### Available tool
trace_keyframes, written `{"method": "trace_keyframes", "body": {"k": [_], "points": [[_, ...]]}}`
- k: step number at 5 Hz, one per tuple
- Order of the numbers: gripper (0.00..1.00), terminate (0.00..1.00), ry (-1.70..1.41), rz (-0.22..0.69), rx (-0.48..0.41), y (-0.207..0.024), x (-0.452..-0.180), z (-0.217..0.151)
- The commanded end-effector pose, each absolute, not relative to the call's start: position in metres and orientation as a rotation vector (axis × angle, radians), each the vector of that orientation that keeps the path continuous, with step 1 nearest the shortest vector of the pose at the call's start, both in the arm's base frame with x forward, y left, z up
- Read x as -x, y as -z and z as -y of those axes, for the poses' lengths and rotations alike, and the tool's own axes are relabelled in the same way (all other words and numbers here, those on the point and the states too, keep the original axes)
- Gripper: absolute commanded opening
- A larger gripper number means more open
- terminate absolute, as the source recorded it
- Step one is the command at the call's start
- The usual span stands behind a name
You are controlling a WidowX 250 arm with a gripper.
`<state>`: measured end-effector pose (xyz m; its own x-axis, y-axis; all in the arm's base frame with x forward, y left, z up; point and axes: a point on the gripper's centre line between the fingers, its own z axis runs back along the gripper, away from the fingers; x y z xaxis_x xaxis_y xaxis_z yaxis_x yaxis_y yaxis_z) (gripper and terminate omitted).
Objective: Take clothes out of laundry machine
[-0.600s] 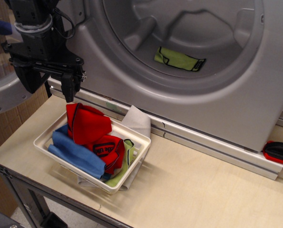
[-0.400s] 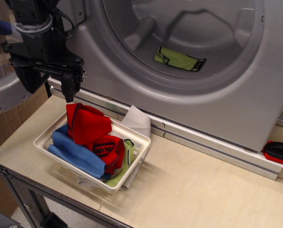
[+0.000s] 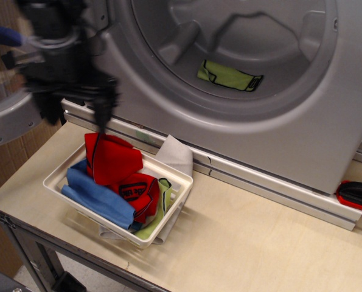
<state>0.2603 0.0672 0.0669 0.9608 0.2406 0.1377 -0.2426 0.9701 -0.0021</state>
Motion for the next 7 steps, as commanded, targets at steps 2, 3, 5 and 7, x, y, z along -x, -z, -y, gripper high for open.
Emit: {"method": "trace_keyframes", "body": {"k": [2,3,5,7], "points": [[1.0,0.0,-0.338,0.33,0.106,-0.103,-0.354,-0.03],[1.0,0.0,-0.307,0.38,0.127,-0.101,-0.386,-0.023],[1.0,0.0,-0.196,0.391,0.101,-0.098,-0.43,-0.003],[1.0,0.0,-0.146,0.381,0.104,-0.087,-0.449,0.005]]}}
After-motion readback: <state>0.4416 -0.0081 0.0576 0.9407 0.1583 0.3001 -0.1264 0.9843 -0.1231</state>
